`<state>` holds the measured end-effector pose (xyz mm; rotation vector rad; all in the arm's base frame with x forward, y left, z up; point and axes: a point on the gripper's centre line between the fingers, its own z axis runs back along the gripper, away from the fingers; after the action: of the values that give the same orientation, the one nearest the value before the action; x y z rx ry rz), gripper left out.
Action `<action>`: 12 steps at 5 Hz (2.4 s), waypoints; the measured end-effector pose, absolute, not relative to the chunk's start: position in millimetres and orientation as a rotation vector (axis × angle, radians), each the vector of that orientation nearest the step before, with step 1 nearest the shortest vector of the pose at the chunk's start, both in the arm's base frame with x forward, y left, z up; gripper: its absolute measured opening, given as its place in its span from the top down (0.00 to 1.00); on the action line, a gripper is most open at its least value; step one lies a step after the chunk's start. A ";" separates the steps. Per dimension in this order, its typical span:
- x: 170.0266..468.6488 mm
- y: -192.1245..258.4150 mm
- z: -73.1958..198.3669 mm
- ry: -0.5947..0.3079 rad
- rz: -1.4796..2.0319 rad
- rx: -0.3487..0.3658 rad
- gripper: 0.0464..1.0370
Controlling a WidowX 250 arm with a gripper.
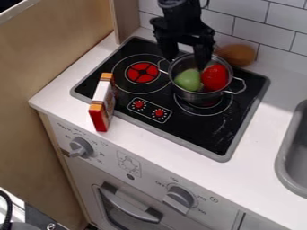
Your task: Moved the green object to the left burner
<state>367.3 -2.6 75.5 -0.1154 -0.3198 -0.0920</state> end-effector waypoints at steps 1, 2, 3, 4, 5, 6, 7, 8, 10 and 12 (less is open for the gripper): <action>365.0 -8.2 68.3 -0.332 -0.107 -0.106 0.04; 365.3 -14.9 63.4 -0.359 -0.111 -0.098 0.04; 364.9 -18.4 59.6 -0.377 -0.116 -0.094 0.04; 369.6 -18.8 56.4 -0.406 -0.141 -0.081 0.04; 373.0 -17.2 55.8 -0.438 -0.197 -0.069 0.04; 374.4 -10.1 56.3 -0.448 -0.226 -0.052 0.04; 372.7 -9.0 52.2 -0.430 -0.229 -0.043 0.04; 370.7 -8.2 48.5 -0.411 -0.235 -0.035 0.04; 367.7 -7.2 42.0 -0.417 -0.241 -0.039 0.04; 363.9 -9.7 33.7 -0.451 -0.219 -0.041 0.07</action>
<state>363.9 -9.7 33.7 -0.0405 -0.4507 -0.2190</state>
